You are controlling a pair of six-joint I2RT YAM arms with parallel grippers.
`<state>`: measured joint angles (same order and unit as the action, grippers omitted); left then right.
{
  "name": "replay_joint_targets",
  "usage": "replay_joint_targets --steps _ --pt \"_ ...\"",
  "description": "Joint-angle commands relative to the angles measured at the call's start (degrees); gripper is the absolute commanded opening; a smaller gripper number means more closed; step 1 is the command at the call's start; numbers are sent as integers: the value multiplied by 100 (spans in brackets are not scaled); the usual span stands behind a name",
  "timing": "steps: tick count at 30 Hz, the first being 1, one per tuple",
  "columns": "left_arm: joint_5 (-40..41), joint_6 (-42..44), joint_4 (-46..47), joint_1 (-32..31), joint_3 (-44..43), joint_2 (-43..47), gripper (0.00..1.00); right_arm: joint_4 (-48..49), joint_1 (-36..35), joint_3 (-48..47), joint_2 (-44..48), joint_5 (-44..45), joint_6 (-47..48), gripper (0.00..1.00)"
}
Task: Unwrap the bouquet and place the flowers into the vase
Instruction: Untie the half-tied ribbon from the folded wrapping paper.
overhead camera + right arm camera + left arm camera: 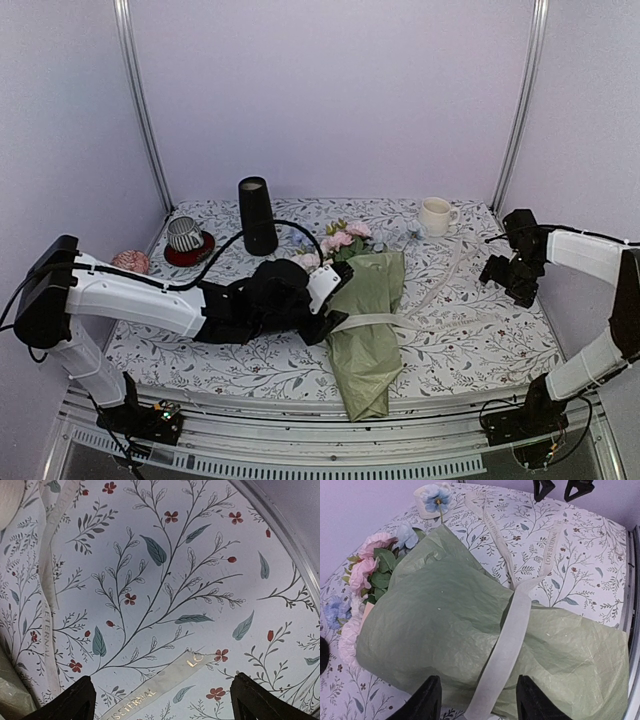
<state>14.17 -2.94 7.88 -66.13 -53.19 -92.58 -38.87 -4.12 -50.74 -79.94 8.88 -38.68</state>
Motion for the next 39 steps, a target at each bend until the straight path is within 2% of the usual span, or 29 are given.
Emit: replay_joint_targets --steps 1,13,23,39 --pt "231 75 90 -106 152 208 53 -319 -18 -385 -638 -400 388 96" --pt "325 55 310 -110 519 442 53 -13 -139 -190 -852 -491 314 94" --pt "403 -43 276 -106 585 539 53 48 -603 -294 -828 -607 232 91" --pt "505 -240 235 -110 729 764 53 13 -739 -370 -1364 -244 10 90"
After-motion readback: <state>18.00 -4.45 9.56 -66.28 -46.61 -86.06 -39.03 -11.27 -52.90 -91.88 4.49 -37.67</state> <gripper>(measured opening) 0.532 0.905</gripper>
